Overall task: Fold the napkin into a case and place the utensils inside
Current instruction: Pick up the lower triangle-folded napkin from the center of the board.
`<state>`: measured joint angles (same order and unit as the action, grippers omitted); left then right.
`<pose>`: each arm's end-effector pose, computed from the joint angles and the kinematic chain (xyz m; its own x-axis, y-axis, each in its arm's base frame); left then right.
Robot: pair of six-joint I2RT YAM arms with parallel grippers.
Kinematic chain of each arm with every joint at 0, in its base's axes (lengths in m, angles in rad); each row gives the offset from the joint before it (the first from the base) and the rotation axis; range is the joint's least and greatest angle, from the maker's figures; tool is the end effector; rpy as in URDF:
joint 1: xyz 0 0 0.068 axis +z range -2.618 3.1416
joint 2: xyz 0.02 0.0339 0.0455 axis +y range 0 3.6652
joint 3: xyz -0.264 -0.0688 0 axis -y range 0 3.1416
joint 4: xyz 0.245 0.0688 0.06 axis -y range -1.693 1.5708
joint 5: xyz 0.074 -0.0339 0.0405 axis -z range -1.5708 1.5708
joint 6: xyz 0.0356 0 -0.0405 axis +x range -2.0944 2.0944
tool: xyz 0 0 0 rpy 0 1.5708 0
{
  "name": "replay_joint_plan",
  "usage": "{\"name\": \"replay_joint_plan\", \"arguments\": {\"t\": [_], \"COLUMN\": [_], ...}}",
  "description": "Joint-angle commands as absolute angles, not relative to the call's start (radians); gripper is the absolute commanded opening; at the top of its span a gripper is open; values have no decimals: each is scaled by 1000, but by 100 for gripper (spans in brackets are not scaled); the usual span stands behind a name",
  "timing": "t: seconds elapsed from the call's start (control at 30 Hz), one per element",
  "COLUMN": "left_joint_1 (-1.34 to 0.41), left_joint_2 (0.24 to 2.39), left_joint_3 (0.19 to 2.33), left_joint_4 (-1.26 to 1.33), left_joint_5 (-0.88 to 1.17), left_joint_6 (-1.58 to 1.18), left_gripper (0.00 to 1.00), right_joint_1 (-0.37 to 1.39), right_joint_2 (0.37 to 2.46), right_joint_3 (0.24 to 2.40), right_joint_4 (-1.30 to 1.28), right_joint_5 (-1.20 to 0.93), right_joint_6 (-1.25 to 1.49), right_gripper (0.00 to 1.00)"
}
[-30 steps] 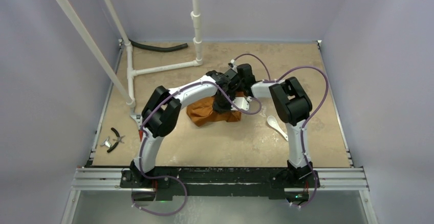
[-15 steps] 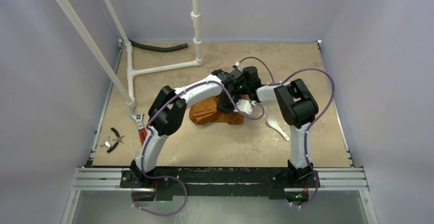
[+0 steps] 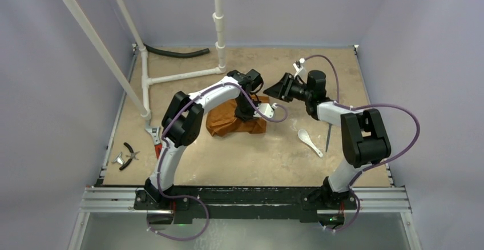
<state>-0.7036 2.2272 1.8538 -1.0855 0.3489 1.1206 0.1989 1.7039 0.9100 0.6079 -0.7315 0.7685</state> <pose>0.3300 -0.2960 0.1823 0.2439 0.9027 -0.3545 0.9595 -0.2778 -0.0473 0.3564 0.0961 0.2239 -0.6798 0.3906 -0.6207 -0.4424 0.4566 0.7719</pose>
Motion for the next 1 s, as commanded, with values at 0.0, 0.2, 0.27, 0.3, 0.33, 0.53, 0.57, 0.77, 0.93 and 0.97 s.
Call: {"name": "replay_joint_plan", "arguments": {"t": [0.0, 0.2, 0.27, 0.3, 0.33, 0.53, 0.57, 0.77, 0.93, 0.97], "left_joint_1": [-680, -630, -618, -615, -610, -603, -602, -593, -579, -578], "left_joint_2": [2235, 2301, 2320, 2328, 2338, 2380, 2382, 2394, 2390, 2390], "left_joint_3": [1872, 1954, 1975, 1987, 2001, 2073, 2076, 2100, 2086, 2083], "left_joint_4": [-1134, -1232, -1250, -1261, -1271, -1319, -1321, -1353, -1364, -1366], "left_joint_5": [450, 537, 551, 555, 560, 573, 574, 587, 597, 599], "left_joint_6": [1170, 1195, 1202, 1208, 1212, 1239, 1241, 1272, 1297, 1301], "left_gripper": [0, 0, 0, 0, 0, 0, 0, 0, 0, 0], "right_joint_1": [153, 152, 153, 160, 164, 197, 210, 270, 272, 272], "right_joint_2": [1620, 1559, 1535, 1522, 1507, 1492, 1499, 1587, 1654, 1669], "right_joint_3": [778, 627, 592, 569, 548, 641, 656, 699, 672, 673], "right_joint_4": [592, 729, 817, 879, 928, 650, 629, 570, 744, 778], "right_joint_5": [-785, -851, -848, -862, -881, -905, -906, -859, -903, -910], "right_joint_6": [672, 617, 600, 596, 588, 274, 248, 162, 229, 244], "right_gripper": [55, 59, 60, 60, 61, 62, 62, 61, 62, 62]}}
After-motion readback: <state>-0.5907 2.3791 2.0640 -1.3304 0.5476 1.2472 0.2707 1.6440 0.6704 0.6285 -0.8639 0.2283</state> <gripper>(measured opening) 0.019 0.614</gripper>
